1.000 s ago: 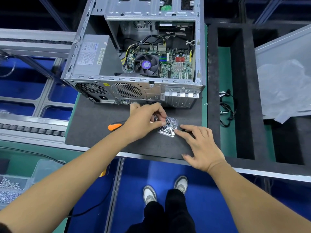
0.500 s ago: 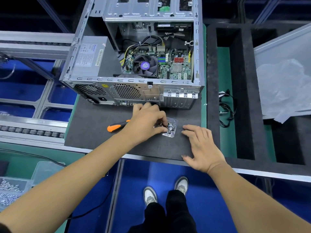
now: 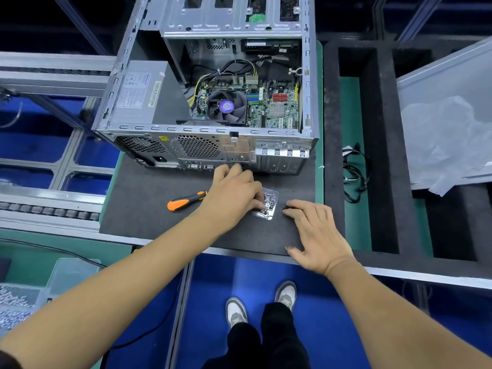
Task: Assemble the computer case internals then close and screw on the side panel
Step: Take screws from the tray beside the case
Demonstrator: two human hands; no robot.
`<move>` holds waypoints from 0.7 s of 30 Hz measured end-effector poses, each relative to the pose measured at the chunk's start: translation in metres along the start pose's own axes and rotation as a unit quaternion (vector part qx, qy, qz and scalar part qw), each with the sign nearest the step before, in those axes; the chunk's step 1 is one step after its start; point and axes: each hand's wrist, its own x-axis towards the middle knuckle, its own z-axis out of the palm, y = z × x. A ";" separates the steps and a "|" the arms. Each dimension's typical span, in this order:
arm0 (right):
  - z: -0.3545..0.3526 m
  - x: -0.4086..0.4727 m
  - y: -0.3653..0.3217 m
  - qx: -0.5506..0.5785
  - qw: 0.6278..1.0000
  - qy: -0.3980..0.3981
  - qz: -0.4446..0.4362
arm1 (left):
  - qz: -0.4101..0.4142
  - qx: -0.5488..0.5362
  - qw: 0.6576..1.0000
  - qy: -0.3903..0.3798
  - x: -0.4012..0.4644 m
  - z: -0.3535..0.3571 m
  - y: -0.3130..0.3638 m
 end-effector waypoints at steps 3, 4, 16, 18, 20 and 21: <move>0.000 0.000 0.000 0.000 1.000 -0.003 0.001 | -0.012 -0.024 0.999 0.028 0.000 -0.002 -0.002; 0.000 0.000 0.000 -0.001 1.000 -0.003 0.001 | -0.013 -0.021 0.999 0.035 0.000 -0.004 -0.002; 0.005 -0.001 0.003 0.003 1.000 0.019 0.003 | 0.100 0.057 0.993 0.019 0.031 -0.020 0.051; 0.007 -0.001 0.003 0.002 1.000 0.028 0.004 | 0.104 0.056 0.993 0.002 0.037 -0.017 0.055; 0.009 -0.002 0.004 0.003 0.999 0.038 0.001 | 0.109 0.053 0.993 -0.008 0.039 -0.013 0.056; 0.009 -0.002 0.005 0.004 0.999 0.041 0.000 | 0.115 0.052 0.992 -0.012 0.039 -0.011 0.056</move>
